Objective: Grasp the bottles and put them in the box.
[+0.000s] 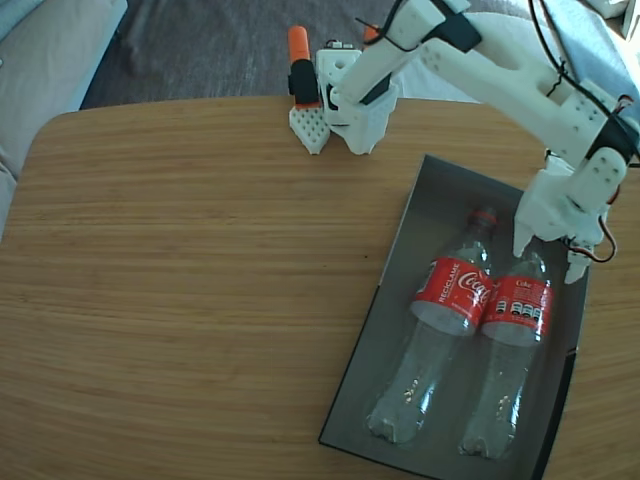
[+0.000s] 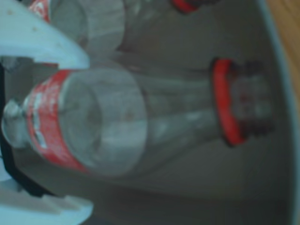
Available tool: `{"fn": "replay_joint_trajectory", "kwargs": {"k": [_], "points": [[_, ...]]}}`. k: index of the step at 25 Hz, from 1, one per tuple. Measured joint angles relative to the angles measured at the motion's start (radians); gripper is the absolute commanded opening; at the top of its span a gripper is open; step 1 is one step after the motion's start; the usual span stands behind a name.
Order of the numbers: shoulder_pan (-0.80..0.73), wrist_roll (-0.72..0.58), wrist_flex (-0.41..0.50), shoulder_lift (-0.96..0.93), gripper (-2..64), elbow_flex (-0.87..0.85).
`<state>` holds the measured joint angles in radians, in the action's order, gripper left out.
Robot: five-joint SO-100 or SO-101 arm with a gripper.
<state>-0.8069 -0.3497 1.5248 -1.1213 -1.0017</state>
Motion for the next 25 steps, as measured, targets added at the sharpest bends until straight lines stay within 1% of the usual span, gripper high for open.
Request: {"fn": "replay_joint_trajectory", "kwargs": {"k": [2, 5, 6, 13, 15, 17, 20, 22, 25], "points": [[0.057, 0.005, 0.018, -0.048, 33.9, 0.002], [0.155, 0.005, 0.023, -0.132, 33.5, 0.002], [0.186, 0.005, 0.025, -0.156, 31.8, 0.002], [0.35, 0.006, 0.025, -0.328, 6.9, 0.002], [0.376, 0.006, 0.025, -0.365, 0.1, 0.002], [0.387, 0.008, 0.025, -0.402, -0.1, -0.02], [0.42, 0.008, 0.02, -0.477, -0.1, -0.118], [0.448, 0.008, -0.017, -0.546, -0.1, -0.21], [0.488, 0.006, -0.115, -0.676, -0.3, -0.383]]}}
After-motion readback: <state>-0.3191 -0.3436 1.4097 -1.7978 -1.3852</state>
